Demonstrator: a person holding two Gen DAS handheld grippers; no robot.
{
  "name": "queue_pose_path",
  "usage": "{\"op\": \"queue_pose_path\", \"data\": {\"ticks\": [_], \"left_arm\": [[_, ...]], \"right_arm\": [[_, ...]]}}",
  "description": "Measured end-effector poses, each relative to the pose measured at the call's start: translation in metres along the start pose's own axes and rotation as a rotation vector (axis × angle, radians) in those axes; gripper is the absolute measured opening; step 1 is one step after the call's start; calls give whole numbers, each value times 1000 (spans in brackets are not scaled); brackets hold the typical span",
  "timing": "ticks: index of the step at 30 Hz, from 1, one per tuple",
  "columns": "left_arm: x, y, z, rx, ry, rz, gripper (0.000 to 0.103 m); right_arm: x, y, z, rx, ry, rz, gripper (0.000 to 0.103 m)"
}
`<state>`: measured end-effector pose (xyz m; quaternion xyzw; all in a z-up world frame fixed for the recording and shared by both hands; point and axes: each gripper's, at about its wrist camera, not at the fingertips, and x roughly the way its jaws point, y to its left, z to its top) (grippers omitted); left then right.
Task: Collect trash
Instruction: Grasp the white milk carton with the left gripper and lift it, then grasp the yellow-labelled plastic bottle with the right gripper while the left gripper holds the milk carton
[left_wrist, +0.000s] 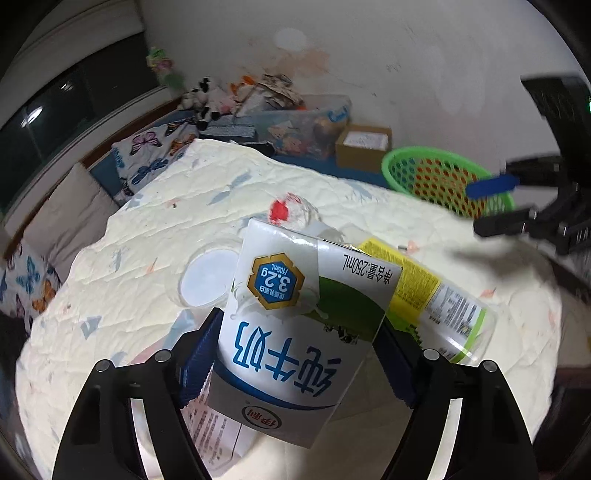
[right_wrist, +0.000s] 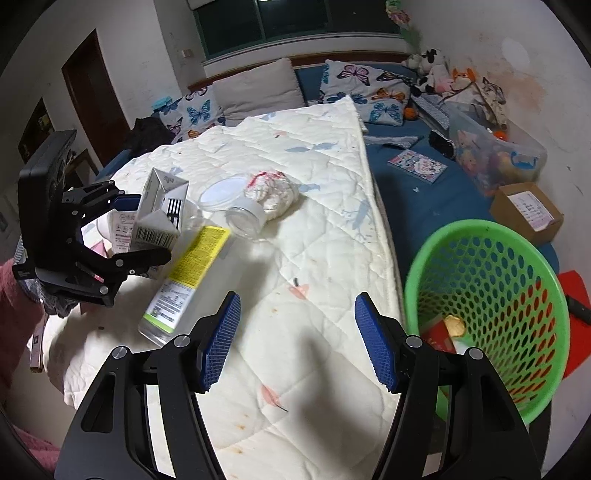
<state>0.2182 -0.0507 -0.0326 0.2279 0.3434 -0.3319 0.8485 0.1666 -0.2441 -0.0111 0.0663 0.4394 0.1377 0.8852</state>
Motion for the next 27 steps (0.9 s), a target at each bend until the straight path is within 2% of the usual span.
{"op": "queue_pose_path", "data": {"ticks": [13,21,27], "left_arm": [[-60,10,-5,-165,-63,133,75],[-75,12,-17,-200,-67,182,75],[-78,9,-22,-199,-78,183,75]], "right_arm": [[31,46,32,12,57,92,65],[60,63,44,34,119,70,62],[76,67,48,48,163,37,59]]}}
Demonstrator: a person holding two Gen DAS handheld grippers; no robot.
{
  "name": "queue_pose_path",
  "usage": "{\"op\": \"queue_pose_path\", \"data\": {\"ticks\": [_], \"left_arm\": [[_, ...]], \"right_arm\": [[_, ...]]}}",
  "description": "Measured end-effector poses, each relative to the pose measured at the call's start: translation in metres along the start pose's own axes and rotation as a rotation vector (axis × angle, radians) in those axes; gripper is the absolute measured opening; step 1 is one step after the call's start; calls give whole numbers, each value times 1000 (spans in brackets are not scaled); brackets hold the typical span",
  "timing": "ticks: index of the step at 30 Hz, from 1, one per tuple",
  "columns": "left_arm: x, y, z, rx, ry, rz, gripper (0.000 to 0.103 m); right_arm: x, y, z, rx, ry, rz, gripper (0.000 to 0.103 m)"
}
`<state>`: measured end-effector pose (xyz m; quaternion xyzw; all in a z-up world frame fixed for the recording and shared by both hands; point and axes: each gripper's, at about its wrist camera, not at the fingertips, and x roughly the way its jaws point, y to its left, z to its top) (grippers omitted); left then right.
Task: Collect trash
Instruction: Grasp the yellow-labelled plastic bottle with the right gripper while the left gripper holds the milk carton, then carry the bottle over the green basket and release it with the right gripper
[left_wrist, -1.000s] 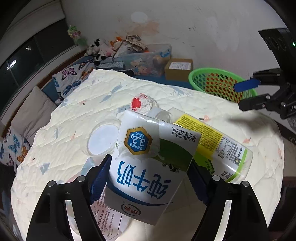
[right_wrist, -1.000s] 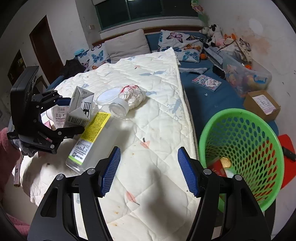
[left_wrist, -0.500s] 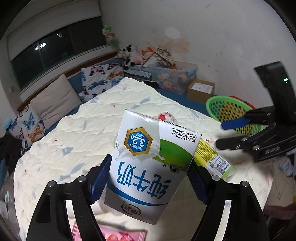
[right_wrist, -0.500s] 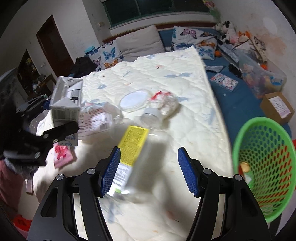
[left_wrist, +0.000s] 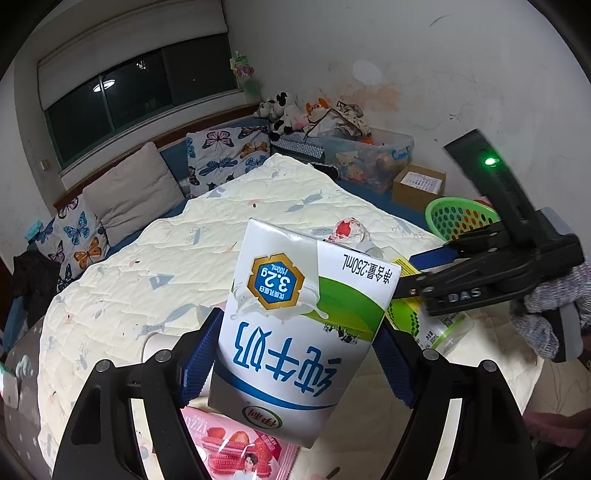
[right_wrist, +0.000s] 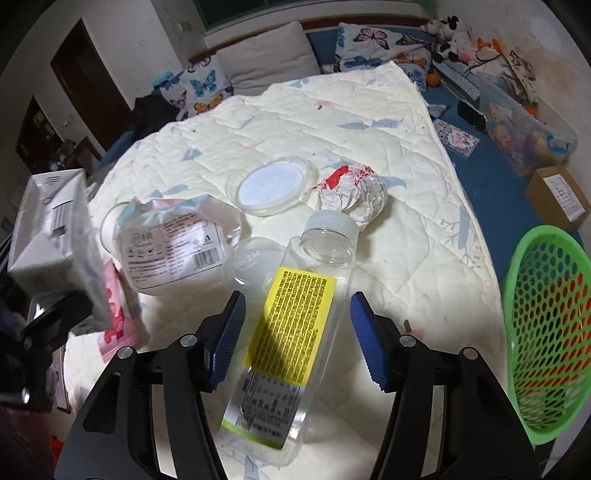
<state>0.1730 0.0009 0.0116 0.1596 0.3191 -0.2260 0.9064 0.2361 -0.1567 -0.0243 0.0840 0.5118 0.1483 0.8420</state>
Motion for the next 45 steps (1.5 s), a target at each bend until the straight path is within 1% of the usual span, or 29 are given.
{"op": "queue_pose_path", "data": {"ticks": [5,8,17,22,27,35,45], "left_arm": [[-1,0,-2,-10,-2,-4,75],[1,1,-4,-17,4,-4,75],[6,-1,-8,-31,19,-10,75],[8,-4,-6,-41,22,-14,75],[9,-7,-5,-49,26,-17,75],[12,-20,3,-52,27,-29,75],[13,-42,18,-38,18,-51,75]], "right_arm": [[14,-2,1,14,33,-25,55],[17,-4,2,30,40,-26,55],[21,-8,3,47,40,-32,53],[22,-7,1,27,25,-33,51],[10,-12,-4,26,1,5,49],[-22,-21,-13,28,-62,44,48],[-52,-40,-26,40,-115,50,48]]}}
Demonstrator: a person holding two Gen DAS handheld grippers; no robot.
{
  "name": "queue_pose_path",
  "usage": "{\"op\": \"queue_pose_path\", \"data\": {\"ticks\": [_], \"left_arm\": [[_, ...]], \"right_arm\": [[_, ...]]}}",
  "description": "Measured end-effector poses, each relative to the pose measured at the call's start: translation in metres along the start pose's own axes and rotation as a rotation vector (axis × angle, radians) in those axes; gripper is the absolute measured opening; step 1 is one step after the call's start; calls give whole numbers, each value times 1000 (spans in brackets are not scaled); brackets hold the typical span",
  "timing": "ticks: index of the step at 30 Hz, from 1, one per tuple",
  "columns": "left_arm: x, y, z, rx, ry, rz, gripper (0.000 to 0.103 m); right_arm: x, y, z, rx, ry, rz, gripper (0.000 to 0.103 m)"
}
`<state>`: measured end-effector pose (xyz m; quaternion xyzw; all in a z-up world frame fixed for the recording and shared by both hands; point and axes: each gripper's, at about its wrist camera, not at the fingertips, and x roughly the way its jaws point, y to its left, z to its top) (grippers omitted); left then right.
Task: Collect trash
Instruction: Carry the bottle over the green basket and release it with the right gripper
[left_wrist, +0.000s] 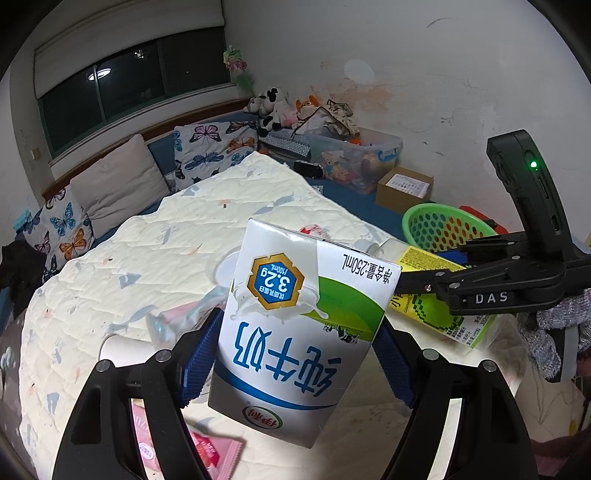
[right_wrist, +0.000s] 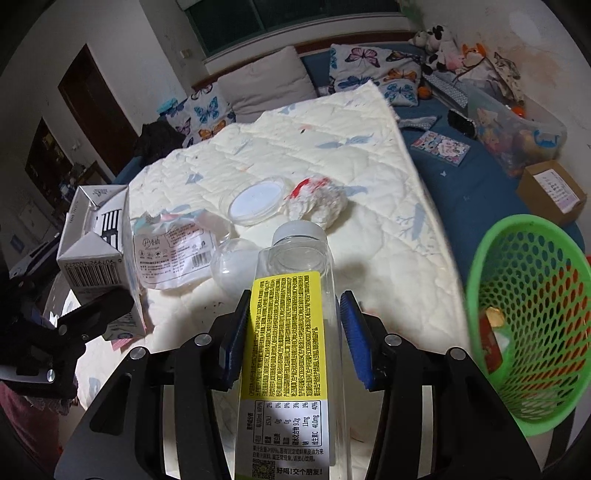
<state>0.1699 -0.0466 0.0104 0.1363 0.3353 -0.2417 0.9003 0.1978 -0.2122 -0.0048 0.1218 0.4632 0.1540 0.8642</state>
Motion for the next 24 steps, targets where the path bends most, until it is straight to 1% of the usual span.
{"op": "queue_pose_path", "data": {"ticks": [5,15,20,24], "left_arm": [[3,-12,9,7,-6,-18,75],[21,-40,29,31,1,-60,75],[33,-55,39,36,10,-80,75],[40,-63,45,39,20,-92,75]], "right_arm": [[-16,-26,0,38,-32,-33,48],[-38,-114,-5,132,-64,-168,48],[-39,-153,-8,165,-55,-216,48],[-33,-177,-10,160,-45,-263,48]]}}
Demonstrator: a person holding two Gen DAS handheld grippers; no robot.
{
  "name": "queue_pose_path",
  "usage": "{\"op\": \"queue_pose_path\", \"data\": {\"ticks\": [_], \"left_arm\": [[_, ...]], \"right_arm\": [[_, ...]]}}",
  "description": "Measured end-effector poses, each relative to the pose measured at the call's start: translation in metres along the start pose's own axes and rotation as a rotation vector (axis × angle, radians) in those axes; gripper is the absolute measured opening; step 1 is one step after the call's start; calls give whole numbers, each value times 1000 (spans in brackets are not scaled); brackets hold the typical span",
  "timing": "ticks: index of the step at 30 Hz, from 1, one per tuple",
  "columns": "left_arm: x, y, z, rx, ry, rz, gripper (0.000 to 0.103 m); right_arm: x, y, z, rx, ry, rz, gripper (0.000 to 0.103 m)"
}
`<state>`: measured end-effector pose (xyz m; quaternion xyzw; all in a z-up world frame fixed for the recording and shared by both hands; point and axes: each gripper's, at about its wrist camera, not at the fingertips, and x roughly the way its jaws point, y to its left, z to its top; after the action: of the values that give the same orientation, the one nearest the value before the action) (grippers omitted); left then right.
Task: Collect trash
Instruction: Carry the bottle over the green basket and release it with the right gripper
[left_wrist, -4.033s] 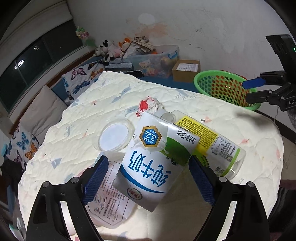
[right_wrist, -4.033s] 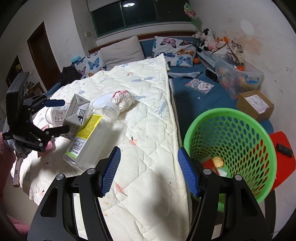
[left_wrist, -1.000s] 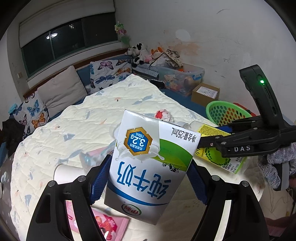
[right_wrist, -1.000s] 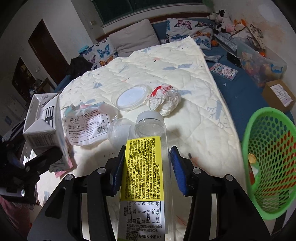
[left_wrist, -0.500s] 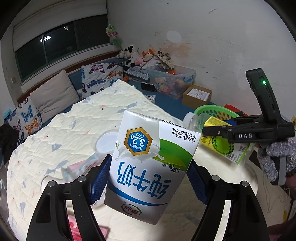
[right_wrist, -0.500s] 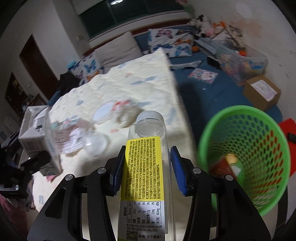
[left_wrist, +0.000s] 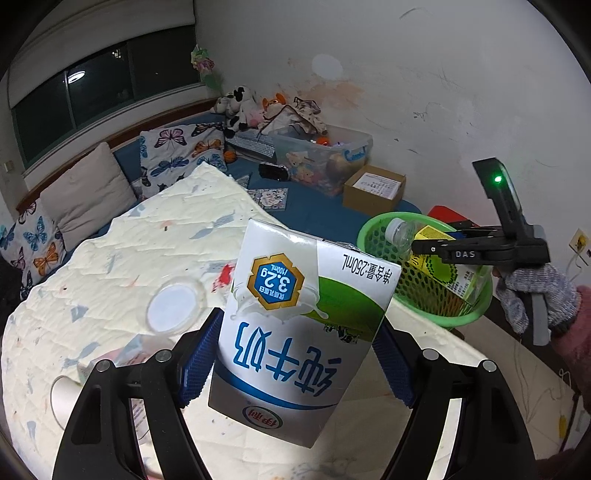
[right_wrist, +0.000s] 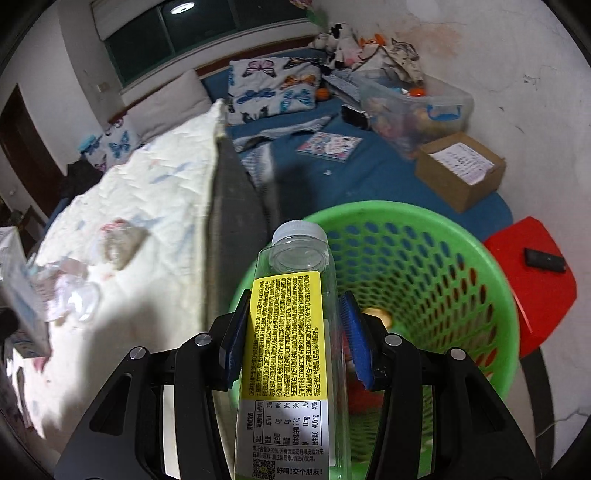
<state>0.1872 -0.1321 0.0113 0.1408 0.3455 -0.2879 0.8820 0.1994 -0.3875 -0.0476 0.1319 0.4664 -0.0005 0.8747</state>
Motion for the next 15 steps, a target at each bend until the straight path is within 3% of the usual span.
{"op": "queue_pose_path", "data": {"ticks": [7,15], "left_arm": [[8,-9,11,5,2,-16,75],[20,-32,22,25,10,-47,75]], "right_arm": [[14,-26,3,17,4,-23,49],[-3,-45,3,41,-44,-22,53]]}}
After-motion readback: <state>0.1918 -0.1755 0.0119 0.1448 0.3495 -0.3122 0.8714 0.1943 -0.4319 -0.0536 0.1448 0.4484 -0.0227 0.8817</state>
